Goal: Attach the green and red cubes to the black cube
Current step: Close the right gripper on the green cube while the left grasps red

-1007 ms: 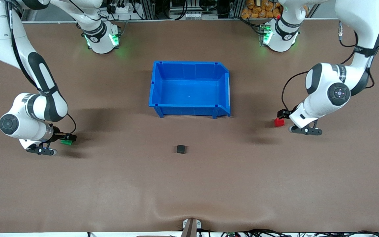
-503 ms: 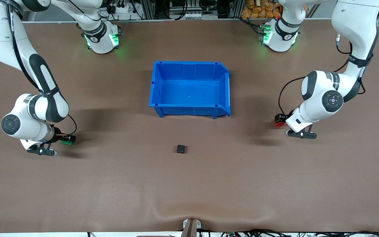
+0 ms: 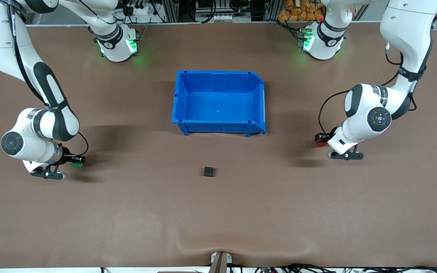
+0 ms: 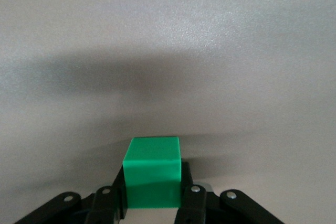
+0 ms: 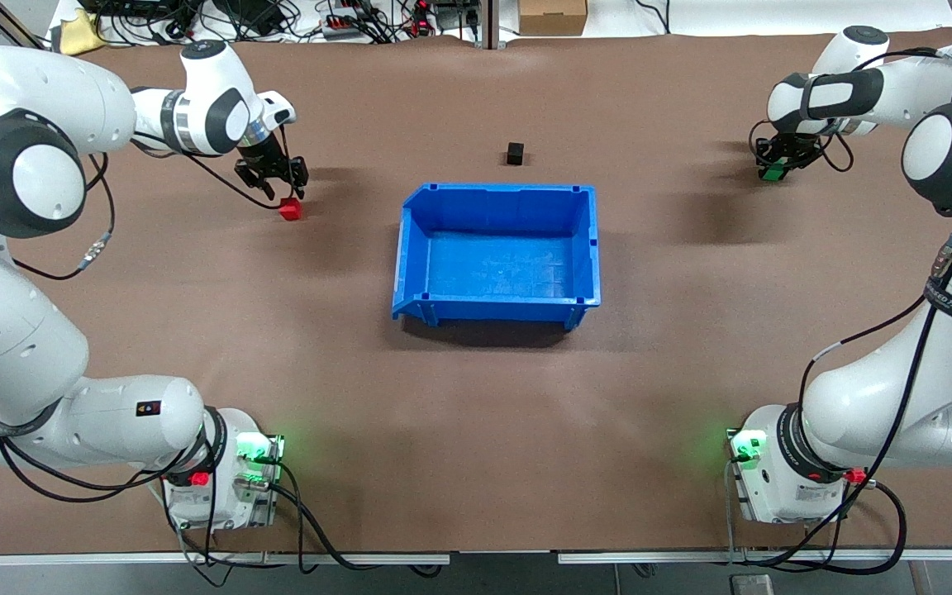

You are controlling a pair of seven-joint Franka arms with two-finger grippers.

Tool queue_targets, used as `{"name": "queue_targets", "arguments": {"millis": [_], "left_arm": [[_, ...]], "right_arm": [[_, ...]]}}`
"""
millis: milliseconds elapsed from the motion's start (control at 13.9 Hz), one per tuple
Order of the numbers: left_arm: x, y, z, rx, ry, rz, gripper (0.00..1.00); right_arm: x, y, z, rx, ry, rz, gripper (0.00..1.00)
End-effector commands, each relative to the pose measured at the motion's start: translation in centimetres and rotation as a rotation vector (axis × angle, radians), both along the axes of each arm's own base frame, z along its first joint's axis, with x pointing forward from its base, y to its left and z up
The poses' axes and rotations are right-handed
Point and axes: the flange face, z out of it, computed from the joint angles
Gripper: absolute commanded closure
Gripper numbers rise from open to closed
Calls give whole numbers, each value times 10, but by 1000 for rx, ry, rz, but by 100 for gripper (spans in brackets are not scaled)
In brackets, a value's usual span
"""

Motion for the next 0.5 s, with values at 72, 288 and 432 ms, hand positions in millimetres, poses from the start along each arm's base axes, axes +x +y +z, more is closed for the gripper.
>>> {"name": "queue_targets", "arguments": {"millis": [72,288,432], "left_arm": [[2,1,-11,5,0,13,38],[3,2,-14,1,-12,16,38],[4,2,-15,1,-13,17,38]], "right_arm": [[5,-2,0,-8,-13,15,100],[7,1,4,-7,-14,98,100],[7,-4,4,3,-11,199,100]]}}
